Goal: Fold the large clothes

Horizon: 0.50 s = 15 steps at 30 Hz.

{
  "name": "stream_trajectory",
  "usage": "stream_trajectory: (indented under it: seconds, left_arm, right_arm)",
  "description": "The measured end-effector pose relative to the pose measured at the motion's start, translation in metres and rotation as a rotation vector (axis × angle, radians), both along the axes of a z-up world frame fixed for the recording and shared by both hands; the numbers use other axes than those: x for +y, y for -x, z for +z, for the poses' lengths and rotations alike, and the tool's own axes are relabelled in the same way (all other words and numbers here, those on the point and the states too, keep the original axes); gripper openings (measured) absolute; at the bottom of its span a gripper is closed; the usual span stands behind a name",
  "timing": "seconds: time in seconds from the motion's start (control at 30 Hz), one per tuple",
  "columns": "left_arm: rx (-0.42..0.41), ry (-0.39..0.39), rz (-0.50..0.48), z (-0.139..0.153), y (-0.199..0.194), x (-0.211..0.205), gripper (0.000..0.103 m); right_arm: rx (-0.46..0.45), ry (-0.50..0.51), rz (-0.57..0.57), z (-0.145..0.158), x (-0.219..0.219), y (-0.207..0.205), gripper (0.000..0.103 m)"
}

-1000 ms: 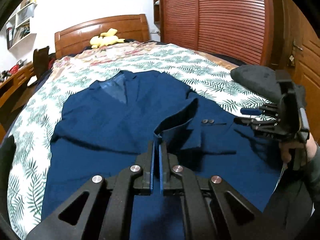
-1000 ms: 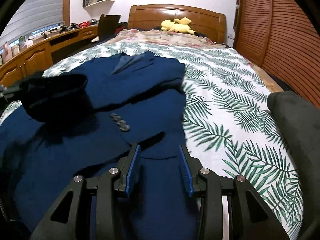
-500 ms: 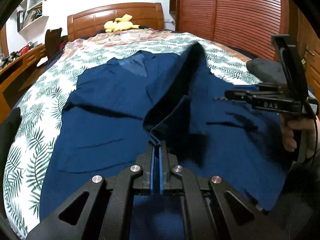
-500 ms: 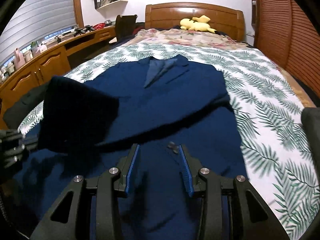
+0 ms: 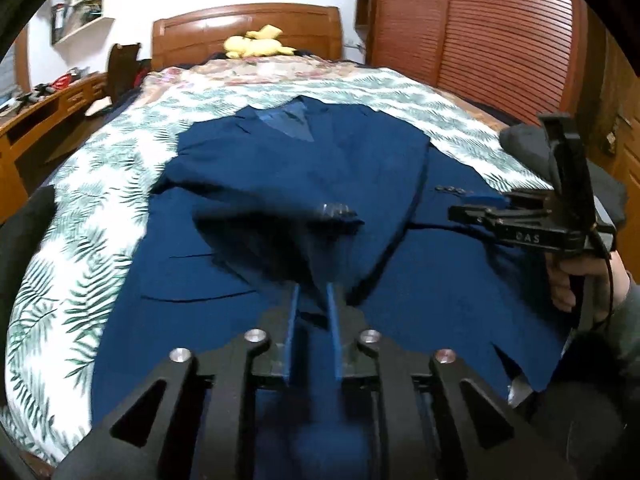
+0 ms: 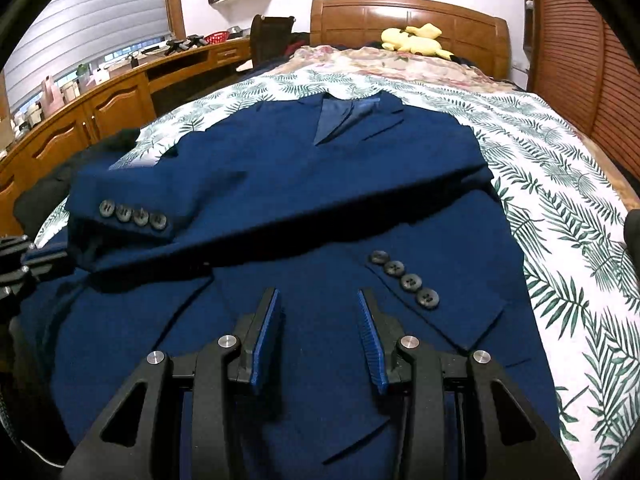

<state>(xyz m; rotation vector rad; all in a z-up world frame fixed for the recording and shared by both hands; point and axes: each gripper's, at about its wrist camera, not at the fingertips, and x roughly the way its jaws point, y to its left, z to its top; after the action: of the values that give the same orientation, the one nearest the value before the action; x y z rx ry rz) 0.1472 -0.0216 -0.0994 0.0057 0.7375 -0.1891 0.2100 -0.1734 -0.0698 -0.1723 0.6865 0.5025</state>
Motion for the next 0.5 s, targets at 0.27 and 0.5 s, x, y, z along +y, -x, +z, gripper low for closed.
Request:
stream_trajectory:
  seconds: [0.27, 0.5]
  left_arm:
    - [-0.058, 0.023, 0.070, 0.010, 0.018, 0.041, 0.082]
    - [-0.043, 0.014, 0.144, 0.006, 0.031, 0.075, 0.082]
  right_arm:
    - [-0.003, 0.004, -0.001, 0.003, 0.004, 0.007, 0.041]
    - [-0.013, 0.010, -0.005, 0.002, 0.006, 0.010, 0.041]
